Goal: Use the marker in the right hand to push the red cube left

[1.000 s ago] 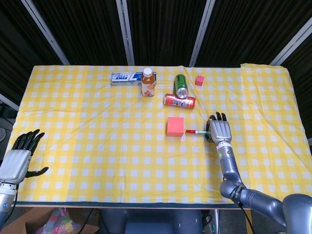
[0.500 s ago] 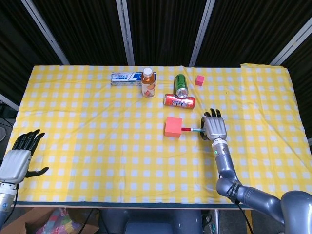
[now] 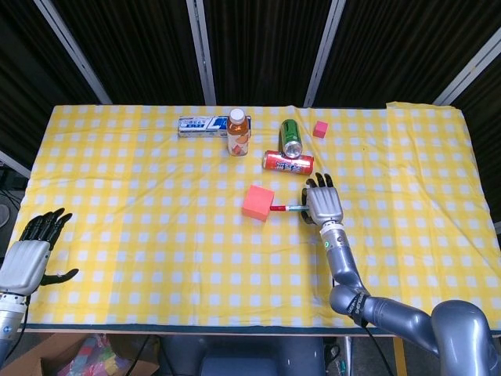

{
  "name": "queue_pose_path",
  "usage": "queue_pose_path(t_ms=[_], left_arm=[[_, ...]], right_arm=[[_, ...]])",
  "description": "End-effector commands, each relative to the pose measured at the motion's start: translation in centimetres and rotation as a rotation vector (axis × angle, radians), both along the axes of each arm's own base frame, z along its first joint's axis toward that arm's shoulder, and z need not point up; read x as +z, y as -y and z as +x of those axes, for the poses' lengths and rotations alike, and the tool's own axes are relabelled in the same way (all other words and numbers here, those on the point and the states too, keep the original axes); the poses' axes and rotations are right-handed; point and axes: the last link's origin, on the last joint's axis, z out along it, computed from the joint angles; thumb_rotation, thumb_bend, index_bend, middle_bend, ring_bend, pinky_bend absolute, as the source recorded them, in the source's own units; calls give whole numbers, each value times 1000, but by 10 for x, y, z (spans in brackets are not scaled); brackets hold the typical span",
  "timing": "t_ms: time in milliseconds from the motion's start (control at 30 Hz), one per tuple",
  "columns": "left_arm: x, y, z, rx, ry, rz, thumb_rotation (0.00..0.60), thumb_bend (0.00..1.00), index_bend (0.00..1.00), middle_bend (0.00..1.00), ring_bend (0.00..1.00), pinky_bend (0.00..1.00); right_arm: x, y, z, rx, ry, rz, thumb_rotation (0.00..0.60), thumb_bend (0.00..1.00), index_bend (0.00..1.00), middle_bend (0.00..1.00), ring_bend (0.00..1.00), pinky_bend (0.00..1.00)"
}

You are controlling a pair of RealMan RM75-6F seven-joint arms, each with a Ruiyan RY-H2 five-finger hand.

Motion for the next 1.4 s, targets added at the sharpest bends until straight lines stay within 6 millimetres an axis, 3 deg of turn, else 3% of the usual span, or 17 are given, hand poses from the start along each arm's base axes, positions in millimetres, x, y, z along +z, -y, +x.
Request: queue_pose_path(t_ms=[33, 200, 567, 933, 1400], left_arm=[[0, 0, 0, -2, 2, 0, 600, 0, 0, 0, 0, 0], [1, 0, 0, -2, 5, 0, 600, 0, 0, 0, 0, 0], [0, 1, 1, 0, 6, -2, 600, 0, 0, 0, 0, 0], [0, 1, 1, 7, 9, -5, 600, 0, 0, 0, 0, 0], [0, 2, 1, 5, 14, -17, 600, 0, 0, 0, 0, 0]], right_arm=[[-3, -1, 8, 16, 5, 3, 600, 494, 629, 228, 0, 0], [-5, -4, 15, 35, -6, 1, 600, 494, 629, 228, 0, 0], [9, 0, -1, -26, -39, -52, 600, 494, 629, 228, 0, 0], [6, 4, -3, -48, -46, -54, 600, 495, 629, 228, 0, 0], [-14, 7, 33, -3, -3, -50, 600, 495, 629, 231, 0, 0]])
